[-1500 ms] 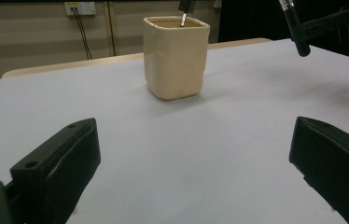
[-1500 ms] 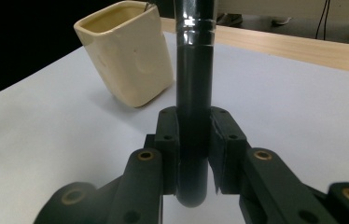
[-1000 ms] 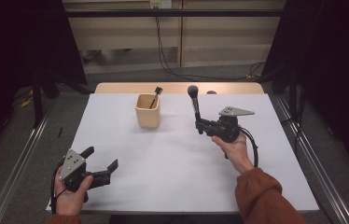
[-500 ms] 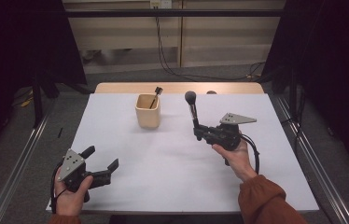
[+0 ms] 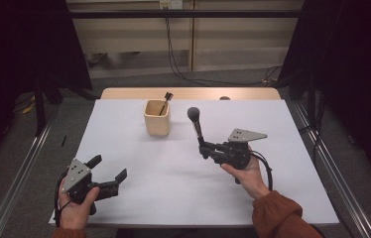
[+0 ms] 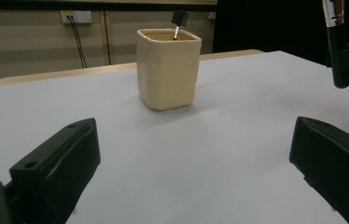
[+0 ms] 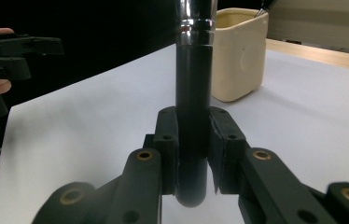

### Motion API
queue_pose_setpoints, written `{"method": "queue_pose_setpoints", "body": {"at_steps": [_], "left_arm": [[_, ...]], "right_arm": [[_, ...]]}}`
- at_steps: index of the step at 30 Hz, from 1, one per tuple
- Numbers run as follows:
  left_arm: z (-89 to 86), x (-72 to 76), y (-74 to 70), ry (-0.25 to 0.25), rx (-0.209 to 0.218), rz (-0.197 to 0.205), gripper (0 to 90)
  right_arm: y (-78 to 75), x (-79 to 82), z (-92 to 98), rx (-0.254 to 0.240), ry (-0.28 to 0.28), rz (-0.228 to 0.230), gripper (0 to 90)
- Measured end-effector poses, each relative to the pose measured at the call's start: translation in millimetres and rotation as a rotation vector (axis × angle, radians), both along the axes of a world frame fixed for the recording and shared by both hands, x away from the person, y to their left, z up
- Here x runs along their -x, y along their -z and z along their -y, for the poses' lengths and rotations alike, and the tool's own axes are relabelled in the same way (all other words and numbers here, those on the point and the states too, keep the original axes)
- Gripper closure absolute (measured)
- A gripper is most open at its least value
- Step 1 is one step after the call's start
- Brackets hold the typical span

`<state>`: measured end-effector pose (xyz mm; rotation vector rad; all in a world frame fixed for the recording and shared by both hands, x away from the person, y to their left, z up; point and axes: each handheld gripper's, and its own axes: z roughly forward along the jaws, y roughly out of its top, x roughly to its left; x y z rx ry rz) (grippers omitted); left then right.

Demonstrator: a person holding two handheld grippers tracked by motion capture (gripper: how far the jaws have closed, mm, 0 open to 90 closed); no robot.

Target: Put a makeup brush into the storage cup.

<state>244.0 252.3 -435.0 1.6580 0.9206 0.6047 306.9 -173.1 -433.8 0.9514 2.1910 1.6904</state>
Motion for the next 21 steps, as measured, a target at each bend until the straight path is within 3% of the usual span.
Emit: {"method": "queue_pose_setpoints", "body": {"at_steps": [8, 11, 12, 21], "left_arm": [[5.3, -0.5, -0.1, 0.011, 0.005, -0.009, 2.3], [10.0, -0.2, -1.4, 0.013, -0.028, 0.002, 1.8], [11.5, -0.4, -1.7, 0.017, -0.014, 0.002, 2.0], [24.8, 0.6, -6.3, 0.081, -0.016, 0.006, 4.9]], "right_arm": [[0.8, 3.6, -8.3, -0.016, -0.034, 0.004, 75.5], [0.1, 5.8, -11.8, -0.022, -0.046, 0.01, 75.5], [0.0, 6.2, -12.5, -0.021, -0.047, 0.009, 75.5], [1.6, 11.0, -22.9, -0.018, -0.083, 0.016, 75.5]]}}
